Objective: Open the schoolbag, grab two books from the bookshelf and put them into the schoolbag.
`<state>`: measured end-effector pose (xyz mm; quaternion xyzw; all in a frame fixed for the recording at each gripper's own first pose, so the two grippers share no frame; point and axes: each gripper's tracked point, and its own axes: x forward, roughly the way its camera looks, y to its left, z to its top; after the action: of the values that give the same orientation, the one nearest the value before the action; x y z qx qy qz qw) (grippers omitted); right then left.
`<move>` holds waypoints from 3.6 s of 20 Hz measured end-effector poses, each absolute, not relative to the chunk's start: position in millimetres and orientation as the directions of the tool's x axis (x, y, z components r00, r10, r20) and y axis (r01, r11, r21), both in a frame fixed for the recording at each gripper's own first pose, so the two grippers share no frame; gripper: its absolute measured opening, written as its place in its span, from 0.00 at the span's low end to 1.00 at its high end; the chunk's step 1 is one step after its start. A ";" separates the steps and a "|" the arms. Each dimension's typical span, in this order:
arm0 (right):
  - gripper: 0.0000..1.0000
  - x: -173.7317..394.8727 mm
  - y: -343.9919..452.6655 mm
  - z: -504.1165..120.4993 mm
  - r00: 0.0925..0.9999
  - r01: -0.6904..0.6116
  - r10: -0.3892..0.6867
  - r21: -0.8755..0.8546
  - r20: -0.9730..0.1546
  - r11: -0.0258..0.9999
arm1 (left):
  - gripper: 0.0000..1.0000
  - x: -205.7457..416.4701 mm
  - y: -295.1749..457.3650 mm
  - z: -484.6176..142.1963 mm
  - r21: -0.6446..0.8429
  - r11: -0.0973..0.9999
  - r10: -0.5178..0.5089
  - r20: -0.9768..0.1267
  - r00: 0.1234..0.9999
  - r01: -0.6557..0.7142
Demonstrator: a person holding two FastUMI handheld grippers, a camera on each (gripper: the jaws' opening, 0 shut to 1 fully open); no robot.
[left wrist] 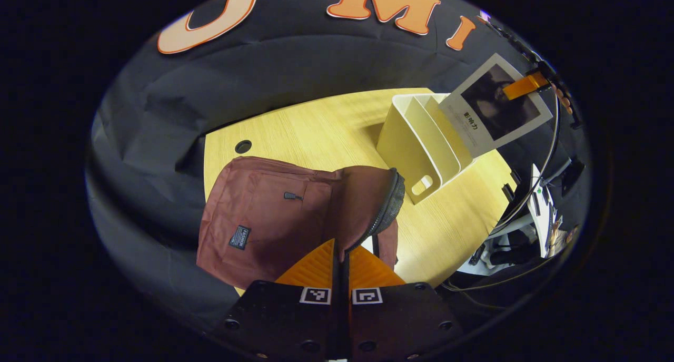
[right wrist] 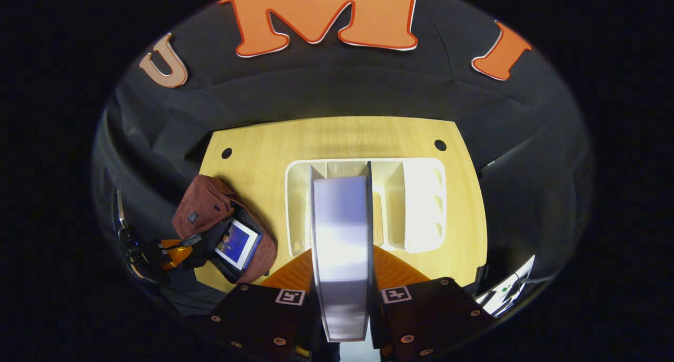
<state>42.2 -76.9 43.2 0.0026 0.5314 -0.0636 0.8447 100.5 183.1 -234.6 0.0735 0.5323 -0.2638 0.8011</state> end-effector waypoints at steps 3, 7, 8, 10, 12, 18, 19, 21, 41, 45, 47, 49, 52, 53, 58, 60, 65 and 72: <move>0.38 25.9 -64.0 38.5 0.441 0.139 -0.076 -0.015 -0.894 0.990 | 0.01 103.8 186.9 -233.8 -0.146 0.842 -0.339 -0.892 0.299 0.520; 0.38 5.0 -49.4 30.5 0.457 0.176 -0.037 0.049 -0.889 0.983 | 0.01 104.8 187.9 -233.7 -0.149 0.828 -0.349 -0.891 0.290 0.541; 0.38 0.1 -45.9 29.2 0.460 0.187 -0.028 0.065 -0.887 0.980 | 0.01 104.8 188.2 -233.9 -0.150 0.825 -0.352 -0.891 0.288 0.544; 0.38 -9.4 -35.5 22.2 0.469 0.204 -0.006 0.102 -0.883 0.974 | 0.01 104.1 188.9 -233.3 -0.151 0.817 -0.357 -0.890 0.284 0.557; 0.38 -15.3 -20.2 12.6 0.478 0.201 0.046 0.161 -0.877 0.966 | 0.01 105.2 189.8 -233.4 -0.149 0.809 -0.361 -0.889 0.282 0.569; 0.38 -30.6 28.5 -23.8 0.506 0.242 0.198 0.359 -0.840 0.901 | 0.01 104.2 191.0 -233.1 -0.148 0.791 -0.371 -0.888 0.272 0.594; 0.38 -31.0 32.5 -28.8 0.510 0.249 0.208 0.375 -0.835 0.893 | 0.01 103.9 190.7 -232.9 -0.149 0.789 -0.372 -0.888 0.271 0.597; 0.37 -32.1 47.6 -40.9 0.515 0.260 0.243 0.420 -0.822 0.870 | 0.01 103.2 190.4 -232.7 -0.151 0.786 -0.375 -0.887 0.269 0.600; 0.37 29.5 210.4 -168.2 0.616 0.248 0.535 0.787 -0.578 0.565 | 0.01 102.5 182.5 -224.7 -0.138 0.758 -0.400 -0.871 0.287 0.638; 0.37 33.5 228.1 -188.8 0.620 0.253 0.576 0.830 -0.533 0.496 | 0.01 101.4 178.3 -223.7 -0.151 0.756 -0.419 -0.859 0.294 0.636; 0.36 39.7 236.2 -195.8 0.634 0.240 0.581 0.844 -0.510 0.480 | 0.01 99.9 173.4 -220.0 -0.165 0.752 -0.439 -0.848 0.297 0.639; 0.36 45.3 245.0 -203.5 0.647 0.230 0.584 0.856 -0.491 0.464 | 0.01 102.1 173.8 -223.2 -0.163 0.751 -0.439 -0.847 0.299 0.640; 0.47 59.1 253.6 -221.0 0.684 0.219 0.549 0.854 -0.479 0.472 | 0.01 101.2 171.5 -221.9 -0.171 0.752 -0.444 -0.845 0.297 0.636; 0.36 56.3 256.8 -216.5 0.683 0.210 0.557 0.858 -0.472 0.469 | 0.01 101.1 170.8 -222.3 -0.174 0.754 -0.443 -0.846 0.295 0.634; 0.39 48.0 254.5 -221.9 0.665 0.205 0.511 0.791 -0.545 0.577 | 0.01 100.6 171.7 -222.4 -0.184 0.763 -0.447 -0.843 0.301 0.620; 0.69 42.3 243.2 -217.7 0.669 0.195 0.470 0.745 -0.576 0.637 | 0.01 102.0 170.3 -222.6 -0.187 0.770 -0.448 -0.839 0.308 0.610; 0.97 30.5 211.7 -196.1 0.679 0.176 0.399 0.664 -0.616 0.727 | 0.01 103.3 169.7 -223.3 -0.180 0.783 -0.445 -0.831 0.333 0.595; 0.97 30.1 139.3 -152.9 0.742 0.129 0.290 0.554 -0.604 0.822 | 0.10 106.6 154.0 -221.7 -0.147 0.789 -0.449 -0.801 0.396 0.596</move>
<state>30.1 139.3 -152.9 0.2946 0.3560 0.0454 0.8857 106.6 154.0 -221.7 0.0816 0.4509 -0.3141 0.8315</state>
